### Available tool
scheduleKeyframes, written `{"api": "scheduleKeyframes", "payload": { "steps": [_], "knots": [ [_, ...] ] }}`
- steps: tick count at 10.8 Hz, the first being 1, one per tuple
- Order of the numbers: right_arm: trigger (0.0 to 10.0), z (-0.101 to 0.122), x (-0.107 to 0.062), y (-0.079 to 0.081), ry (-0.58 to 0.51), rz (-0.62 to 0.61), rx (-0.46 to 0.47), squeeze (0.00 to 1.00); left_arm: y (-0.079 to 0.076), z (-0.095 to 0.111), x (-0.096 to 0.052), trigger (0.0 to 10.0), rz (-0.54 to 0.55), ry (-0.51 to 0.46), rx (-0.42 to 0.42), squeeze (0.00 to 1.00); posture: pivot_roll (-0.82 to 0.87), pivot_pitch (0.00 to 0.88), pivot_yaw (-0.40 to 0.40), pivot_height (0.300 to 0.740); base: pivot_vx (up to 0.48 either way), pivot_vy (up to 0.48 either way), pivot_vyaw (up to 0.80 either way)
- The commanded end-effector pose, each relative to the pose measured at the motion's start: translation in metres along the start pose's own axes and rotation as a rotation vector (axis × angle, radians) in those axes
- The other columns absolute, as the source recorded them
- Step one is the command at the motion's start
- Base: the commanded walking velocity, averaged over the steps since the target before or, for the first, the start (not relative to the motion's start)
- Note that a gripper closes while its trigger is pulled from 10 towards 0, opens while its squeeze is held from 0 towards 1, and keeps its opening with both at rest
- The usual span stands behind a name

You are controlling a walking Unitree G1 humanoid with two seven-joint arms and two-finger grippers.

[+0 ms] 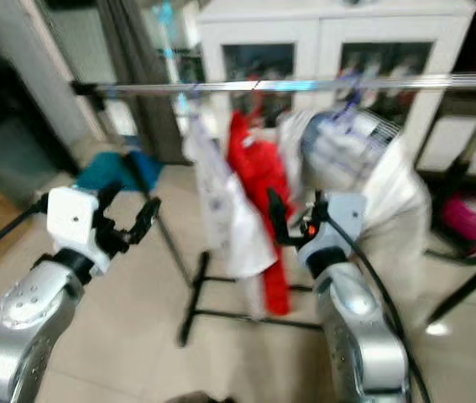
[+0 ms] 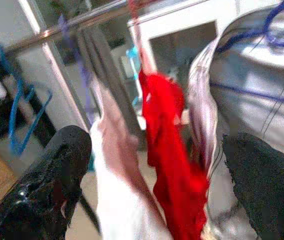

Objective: Hang hanger

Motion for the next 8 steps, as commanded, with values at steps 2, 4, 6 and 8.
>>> {"api": "scheduleKeyframes", "payload": {
  "steps": [2, 4, 6, 8],
  "knots": [
    [10.0, 0.0, 0.004, 0.016, 0.015, 0.079, -0.057, 1.0, 0.003, -0.005, 0.0, 10.0, 0.017, 0.027, -0.007, 0.0, -0.07, 0.0, 0.145, 0.74, 0.0, 0.0, 0.0],
    [10.0, 0.004, 0.011, 0.028, 0.015, 0.141, -0.053, 1.0, 0.005, -0.001, 0.001, 10.0, 0.028, 0.008, -0.016, 0.92, -0.05, 0.0, 0.122, 0.74, 0.0, 0.0, 0.8],
    [10.0, 0.009, 0.018, 0.036, -0.02, 0.184, -0.099, 1.0, 0.01, 0.002, -0.001, 10.0, 0.049, -0.002, -0.001, 0.86, -0.04, 0.0, 0.112, 0.74, 0.0, 0.0, 0.8],
    [10.0, 0.014, 0.02, 0.039, -0.059, 0.203, -0.114, 1.0, 0.009, 0.001, 0.0, 10.0, 0.052, -0.004, -0.002, 0.85, -0.04, 0.0, 0.104, 0.74, 0.0, 0.0, 0.74]
  ]
}}
Point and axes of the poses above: a point about 5 cm out from each wrist's last joint towards the gripper, its own x axis pointing out of the wrist towards the gripper, its own z axis along the axis of the wrist's last joint, y = z × x, the point moved 4 cm from there along x, pointing out of the wrist towards the gripper, and after that the axes turned 12 degrees about x, right-handed, at the moved point
